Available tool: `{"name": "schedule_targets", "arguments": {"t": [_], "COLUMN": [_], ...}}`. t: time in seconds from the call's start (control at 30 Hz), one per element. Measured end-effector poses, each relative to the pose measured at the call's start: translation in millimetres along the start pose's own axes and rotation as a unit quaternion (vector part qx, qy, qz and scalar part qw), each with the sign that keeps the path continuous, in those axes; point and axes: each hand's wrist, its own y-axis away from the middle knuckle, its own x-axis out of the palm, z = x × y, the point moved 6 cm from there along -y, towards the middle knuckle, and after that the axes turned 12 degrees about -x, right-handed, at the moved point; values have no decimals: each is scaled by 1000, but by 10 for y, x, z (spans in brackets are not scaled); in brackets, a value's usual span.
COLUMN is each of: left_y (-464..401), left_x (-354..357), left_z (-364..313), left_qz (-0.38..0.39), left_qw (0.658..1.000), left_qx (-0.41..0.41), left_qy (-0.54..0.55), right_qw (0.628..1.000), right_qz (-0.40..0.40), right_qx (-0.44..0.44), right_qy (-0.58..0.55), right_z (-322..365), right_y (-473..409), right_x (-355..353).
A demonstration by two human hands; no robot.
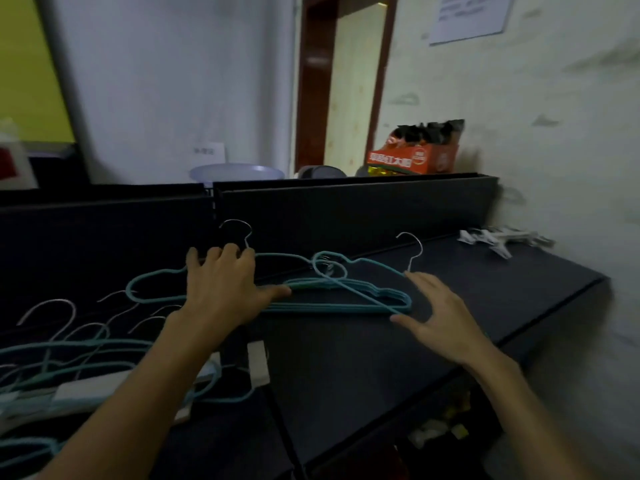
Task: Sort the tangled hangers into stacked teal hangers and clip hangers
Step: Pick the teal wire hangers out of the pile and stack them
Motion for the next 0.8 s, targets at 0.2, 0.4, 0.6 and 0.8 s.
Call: {"name": "schedule_targets", "arguments": {"t": [0.2,0.4,0.6,0.8], "left_y": [-60,-33,13,70], "left_x": [-36,-122,-130,-134], "left_z": [181,237,276,362], "left_qz": [-16,-66,-87,-114], "left_qw": [997,991,983,975], "left_qx": [-72,-116,-157,-188], "left_qy": [7,-8,-29,-36], "right_qw": [997,992,985,981], "right_qz": [43,94,135,167], "right_qx": [-56,-78,-93,-94], "right_qy": [-39,-41,-47,-12], "right_z": [-117,-220,-243,-243], "right_y": [-542,-792,-896,-933], "right_x": [270,413,477,531]}}
